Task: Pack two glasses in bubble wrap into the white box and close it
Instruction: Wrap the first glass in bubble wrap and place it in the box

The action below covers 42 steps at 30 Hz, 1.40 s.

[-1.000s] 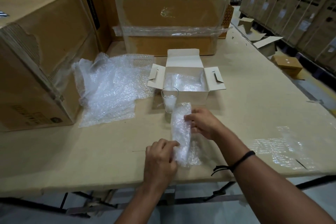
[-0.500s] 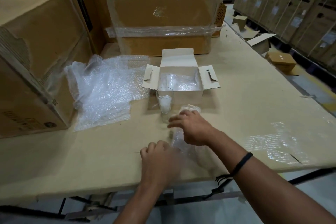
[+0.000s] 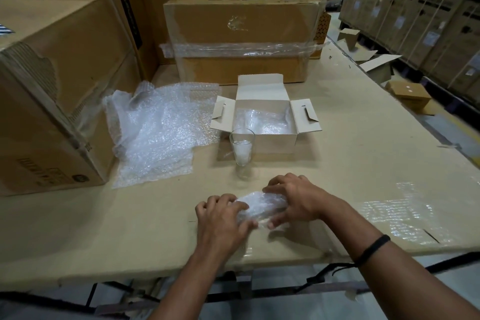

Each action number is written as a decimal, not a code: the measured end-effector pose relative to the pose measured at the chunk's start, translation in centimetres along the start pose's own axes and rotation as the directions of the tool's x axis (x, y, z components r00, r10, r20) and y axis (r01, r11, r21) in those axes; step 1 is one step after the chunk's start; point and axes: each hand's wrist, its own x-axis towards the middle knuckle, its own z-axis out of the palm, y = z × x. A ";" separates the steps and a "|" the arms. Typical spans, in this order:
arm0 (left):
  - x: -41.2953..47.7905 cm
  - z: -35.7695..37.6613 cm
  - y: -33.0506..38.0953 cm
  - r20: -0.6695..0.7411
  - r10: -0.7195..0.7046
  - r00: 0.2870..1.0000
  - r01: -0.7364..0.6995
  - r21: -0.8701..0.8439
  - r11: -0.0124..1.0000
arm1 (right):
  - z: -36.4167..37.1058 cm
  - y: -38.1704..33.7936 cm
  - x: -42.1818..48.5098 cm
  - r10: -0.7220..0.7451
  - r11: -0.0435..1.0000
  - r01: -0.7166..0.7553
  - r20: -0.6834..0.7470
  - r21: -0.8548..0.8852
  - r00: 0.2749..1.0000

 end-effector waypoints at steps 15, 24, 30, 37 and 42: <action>5.3 1.0 -1.3 -0.127 0.007 0.992 -0.041 -0.271 0.962 | -0.1 -1.2 2.0 -0.110 0.991 0.068 -0.430 -0.112 0.896; 6.2 0.9 -2.7 -0.003 0.135 0.991 -0.131 -0.259 0.957 | -1.2 -1.8 2.2 0.008 0.992 -0.025 -0.140 -0.121 0.990; 6.8 0.4 -3.9 0.107 0.225 0.969 -0.184 -0.302 0.936 | -1.8 -4.2 3.7 0.188 0.958 -0.194 -0.045 -0.212 0.981; 7.6 0.2 -4.6 0.132 0.252 0.959 -0.156 -0.498 0.853 | -1.2 -5.0 3.9 0.287 0.914 -0.322 -0.167 -0.248 0.943; 10.3 0.4 -5.2 -0.005 -0.152 0.988 0.103 -0.716 0.690 | -4.2 -1.8 2.4 0.574 0.748 -0.297 -0.356 0.593 0.737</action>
